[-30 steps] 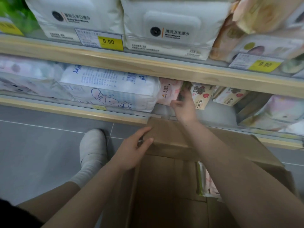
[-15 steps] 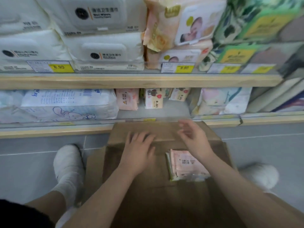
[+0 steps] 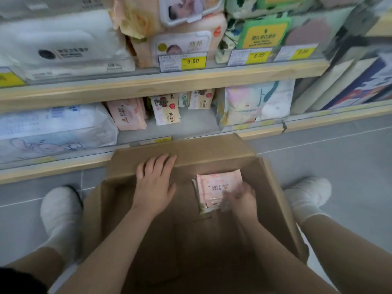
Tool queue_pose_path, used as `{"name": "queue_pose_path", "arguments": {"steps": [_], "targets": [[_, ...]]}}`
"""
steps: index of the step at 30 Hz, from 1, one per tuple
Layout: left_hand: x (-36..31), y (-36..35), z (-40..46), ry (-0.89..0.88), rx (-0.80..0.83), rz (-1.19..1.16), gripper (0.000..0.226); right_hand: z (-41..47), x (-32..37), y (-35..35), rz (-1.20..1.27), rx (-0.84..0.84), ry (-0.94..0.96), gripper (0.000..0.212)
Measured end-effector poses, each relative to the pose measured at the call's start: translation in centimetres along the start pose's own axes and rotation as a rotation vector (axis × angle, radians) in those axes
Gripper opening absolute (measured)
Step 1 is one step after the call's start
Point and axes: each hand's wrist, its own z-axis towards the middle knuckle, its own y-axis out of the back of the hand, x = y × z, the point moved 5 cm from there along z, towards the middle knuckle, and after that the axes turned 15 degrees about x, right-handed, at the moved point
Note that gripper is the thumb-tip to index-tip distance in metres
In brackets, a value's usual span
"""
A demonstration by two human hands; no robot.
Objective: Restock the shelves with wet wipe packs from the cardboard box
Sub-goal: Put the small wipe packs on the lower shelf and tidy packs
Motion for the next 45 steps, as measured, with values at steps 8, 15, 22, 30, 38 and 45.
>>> {"name": "queue_pose_path", "arguments": {"steps": [8, 15, 22, 30, 38, 45], "targets": [[0.1, 0.0, 0.2, 0.004, 0.024, 0.014, 0.078, 1.2, 0.3, 0.1, -0.073, -0.078, -0.140, 0.067], [-0.4, 0.7, -0.3, 0.002, 0.063, -0.048, 0.076, -0.4, 0.8, 1.5, 0.051, -0.159, -0.070, 0.021], [-2.3, 1.8, -2.9, -0.070, 0.034, -0.236, 0.063, -3.2, 3.3, 2.4, 0.224, -0.094, 0.198, 0.014], [-3.0, 0.2, -4.7, -0.034, 0.194, -0.530, 0.058, -6.5, 6.0, -0.9, 0.530, 0.354, 0.356, 0.020], [-0.6, -4.1, -5.6, 0.075, 0.355, -0.767, 0.009, -5.2, 4.6, -2.4, 0.679, 0.277, 0.207, 0.003], [2.2, -6.6, -5.2, 0.213, 0.348, -0.806, 0.013, -1.8, -3.1, -1.7, 0.717, -0.073, -0.169, 0.037]]}}
